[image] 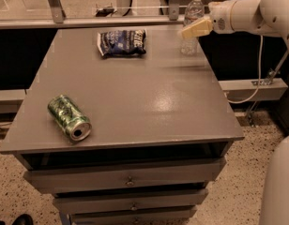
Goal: Move water bottle near green can
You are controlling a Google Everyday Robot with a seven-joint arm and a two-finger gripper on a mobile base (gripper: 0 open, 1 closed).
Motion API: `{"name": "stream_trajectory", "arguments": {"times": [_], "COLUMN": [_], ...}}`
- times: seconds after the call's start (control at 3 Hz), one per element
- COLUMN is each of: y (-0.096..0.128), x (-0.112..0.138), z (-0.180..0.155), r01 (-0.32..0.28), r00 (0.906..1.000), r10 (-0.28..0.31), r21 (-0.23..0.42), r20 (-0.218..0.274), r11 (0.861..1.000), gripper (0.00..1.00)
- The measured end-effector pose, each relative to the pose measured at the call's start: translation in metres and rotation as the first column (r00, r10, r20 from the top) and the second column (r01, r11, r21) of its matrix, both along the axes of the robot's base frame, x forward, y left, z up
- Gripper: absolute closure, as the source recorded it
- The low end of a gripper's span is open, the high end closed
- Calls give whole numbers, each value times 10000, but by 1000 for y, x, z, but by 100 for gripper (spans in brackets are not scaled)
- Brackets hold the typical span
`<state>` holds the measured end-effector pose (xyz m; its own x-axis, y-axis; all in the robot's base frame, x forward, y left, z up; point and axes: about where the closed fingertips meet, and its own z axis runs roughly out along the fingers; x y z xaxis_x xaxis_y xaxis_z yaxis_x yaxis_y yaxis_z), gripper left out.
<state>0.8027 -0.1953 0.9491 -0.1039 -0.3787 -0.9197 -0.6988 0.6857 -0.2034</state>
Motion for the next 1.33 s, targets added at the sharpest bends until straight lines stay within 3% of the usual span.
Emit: {"name": "stream_trajectory", "arguments": {"times": [0.33,0.67,1.0,1.33], "y": [6,9,13,17], "x": [15,13,-1,-2], "z": [-9,-3,19,20], "r01": [130,273,276,228], "r00": [9998,9986,9988,9988], "r10": [-125,-241,-239,-188], "r21": [385,679,895,916], "r20": [-149,-477,-426,-443], "r11": [9992,9973,9956,9955], "gripper": [28,56,80,100]}}
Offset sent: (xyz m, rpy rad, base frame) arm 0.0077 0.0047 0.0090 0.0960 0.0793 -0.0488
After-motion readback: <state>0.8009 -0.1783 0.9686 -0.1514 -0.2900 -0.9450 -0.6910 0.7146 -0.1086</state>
